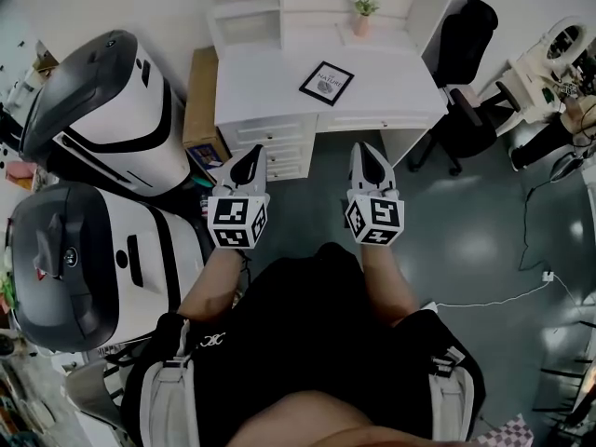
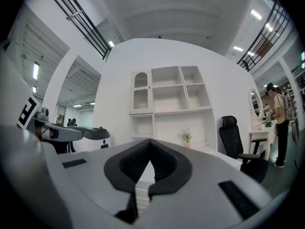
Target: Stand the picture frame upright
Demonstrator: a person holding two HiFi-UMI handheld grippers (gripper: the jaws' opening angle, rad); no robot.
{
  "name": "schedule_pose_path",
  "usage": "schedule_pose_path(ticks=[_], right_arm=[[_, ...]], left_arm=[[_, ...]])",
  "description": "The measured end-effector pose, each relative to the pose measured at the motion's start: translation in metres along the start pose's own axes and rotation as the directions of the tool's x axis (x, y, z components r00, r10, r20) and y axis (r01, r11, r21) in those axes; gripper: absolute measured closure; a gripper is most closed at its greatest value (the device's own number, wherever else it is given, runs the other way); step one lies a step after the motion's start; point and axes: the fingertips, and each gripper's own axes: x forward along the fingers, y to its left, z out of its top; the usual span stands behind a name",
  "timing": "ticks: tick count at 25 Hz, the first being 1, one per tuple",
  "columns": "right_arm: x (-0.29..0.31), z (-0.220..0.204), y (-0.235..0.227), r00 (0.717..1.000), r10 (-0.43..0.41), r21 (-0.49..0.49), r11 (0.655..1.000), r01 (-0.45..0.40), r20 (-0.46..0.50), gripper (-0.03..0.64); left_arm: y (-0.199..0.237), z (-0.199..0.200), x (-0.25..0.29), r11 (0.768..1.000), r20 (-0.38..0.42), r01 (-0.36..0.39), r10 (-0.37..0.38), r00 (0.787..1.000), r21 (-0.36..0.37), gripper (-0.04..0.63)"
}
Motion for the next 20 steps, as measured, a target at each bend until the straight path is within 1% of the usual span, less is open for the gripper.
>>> schedule_pose_path(ticks=[11, 20], right_arm=[[0.013, -0.002, 0.004, 0.999, -0.034, 0.000, 0.999, 0.034, 0.011, 0.617], [0.063, -0.008, -0.011, 0.999, -0.043, 0.016, 0.999, 0.043, 0.020, 0.617]], left_arm=[[0.015, -0.007, 0.007, 1.000, -0.006, 0.023, -0.023, 1.000, 0.004, 0.580], [0.038, -0.006, 0.049, 1.000, -0.008, 0.018, -0.018, 1.000, 0.012, 0.580]])
